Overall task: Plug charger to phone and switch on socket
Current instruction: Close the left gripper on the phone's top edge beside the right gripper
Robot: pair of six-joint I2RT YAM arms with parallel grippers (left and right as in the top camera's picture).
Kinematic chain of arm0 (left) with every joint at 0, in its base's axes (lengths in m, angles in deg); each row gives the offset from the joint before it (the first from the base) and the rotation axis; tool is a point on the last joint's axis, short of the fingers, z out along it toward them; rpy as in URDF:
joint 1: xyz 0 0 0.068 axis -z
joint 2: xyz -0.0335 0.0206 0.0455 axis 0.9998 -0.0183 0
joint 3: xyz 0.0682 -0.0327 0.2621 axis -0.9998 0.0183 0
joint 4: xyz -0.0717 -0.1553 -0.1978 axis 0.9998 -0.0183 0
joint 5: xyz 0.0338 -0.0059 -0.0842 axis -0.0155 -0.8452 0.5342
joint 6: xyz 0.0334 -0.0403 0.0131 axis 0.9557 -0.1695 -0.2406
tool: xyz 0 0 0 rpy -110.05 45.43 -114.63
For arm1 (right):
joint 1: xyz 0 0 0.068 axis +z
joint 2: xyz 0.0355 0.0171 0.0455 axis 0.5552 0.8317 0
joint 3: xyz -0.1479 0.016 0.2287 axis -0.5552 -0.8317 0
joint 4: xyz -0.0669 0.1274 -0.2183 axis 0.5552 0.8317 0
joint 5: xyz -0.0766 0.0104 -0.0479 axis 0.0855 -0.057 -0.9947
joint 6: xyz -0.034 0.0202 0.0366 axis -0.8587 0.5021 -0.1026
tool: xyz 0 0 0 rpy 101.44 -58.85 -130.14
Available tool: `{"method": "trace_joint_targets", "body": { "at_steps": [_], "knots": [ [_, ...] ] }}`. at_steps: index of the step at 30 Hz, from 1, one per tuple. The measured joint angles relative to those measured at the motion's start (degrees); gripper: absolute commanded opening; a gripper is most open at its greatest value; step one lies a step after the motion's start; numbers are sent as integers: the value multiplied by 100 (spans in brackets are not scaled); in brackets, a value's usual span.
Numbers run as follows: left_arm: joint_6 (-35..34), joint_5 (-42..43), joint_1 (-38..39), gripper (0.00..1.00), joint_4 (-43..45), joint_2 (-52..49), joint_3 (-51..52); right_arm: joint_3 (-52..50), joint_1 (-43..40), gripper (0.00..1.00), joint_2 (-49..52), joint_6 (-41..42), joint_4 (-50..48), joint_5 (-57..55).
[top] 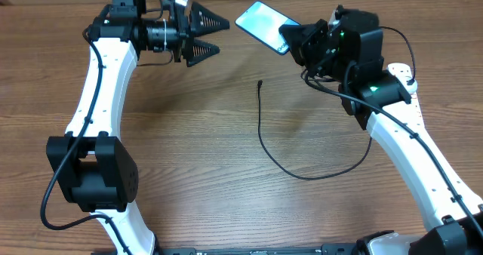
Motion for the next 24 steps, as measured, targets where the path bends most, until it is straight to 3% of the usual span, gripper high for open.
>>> {"method": "trace_joint_targets", "body": {
  "at_steps": [7,15,24],
  "knots": [
    [-1023,-238,39,98,918,0,-4,-11,619,4,2,1211,-354,-885],
    [-1786,-457,240,86,1270,0,-4,-11,1202,4,0,1508,-584,-1679],
    [-2205,-470,271,68,1333,0,-4,-11,1241,4,2,1554,-584,-1941]
  ]
}}
